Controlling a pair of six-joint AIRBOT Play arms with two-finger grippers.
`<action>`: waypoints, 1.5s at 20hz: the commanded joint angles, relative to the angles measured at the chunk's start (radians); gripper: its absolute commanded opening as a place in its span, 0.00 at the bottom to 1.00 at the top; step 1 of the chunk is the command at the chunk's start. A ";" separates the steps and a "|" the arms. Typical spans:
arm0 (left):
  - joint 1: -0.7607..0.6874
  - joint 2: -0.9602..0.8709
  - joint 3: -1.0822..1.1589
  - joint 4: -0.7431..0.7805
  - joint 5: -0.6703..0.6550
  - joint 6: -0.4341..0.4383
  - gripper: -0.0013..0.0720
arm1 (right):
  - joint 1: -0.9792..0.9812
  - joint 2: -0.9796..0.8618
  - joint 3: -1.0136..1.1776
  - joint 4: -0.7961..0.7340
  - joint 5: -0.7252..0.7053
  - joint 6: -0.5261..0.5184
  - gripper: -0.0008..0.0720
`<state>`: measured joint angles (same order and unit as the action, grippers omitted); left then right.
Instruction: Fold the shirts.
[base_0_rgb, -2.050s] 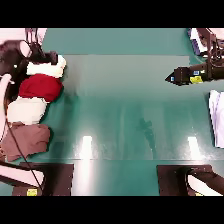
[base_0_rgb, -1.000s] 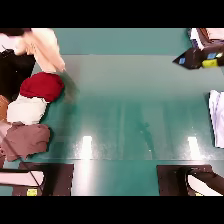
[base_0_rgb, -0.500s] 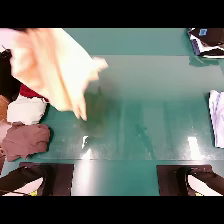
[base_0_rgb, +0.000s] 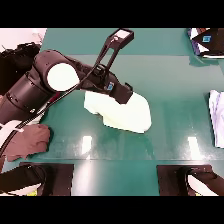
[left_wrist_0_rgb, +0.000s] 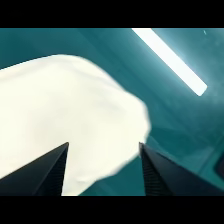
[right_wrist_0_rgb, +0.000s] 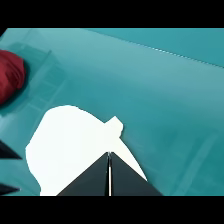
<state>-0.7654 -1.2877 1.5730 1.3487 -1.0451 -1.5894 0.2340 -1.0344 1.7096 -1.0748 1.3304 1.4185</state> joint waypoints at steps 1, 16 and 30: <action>0.114 -0.008 0.015 0.138 -0.017 0.004 0.74 | 0.000 0.036 -0.043 0.000 -0.029 0.000 0.03; 0.584 -0.333 -0.323 -0.264 0.119 0.105 0.74 | 0.001 0.007 -0.162 0.008 -0.114 0.002 0.03; 0.628 -0.289 -0.101 -0.350 0.031 0.209 0.05 | -0.161 -0.111 -0.299 0.002 0.158 0.002 0.03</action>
<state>-0.1543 -1.6127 1.3834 0.9482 -0.9787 -1.3880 0.1379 -1.1259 1.4940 -1.0748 1.3994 1.4204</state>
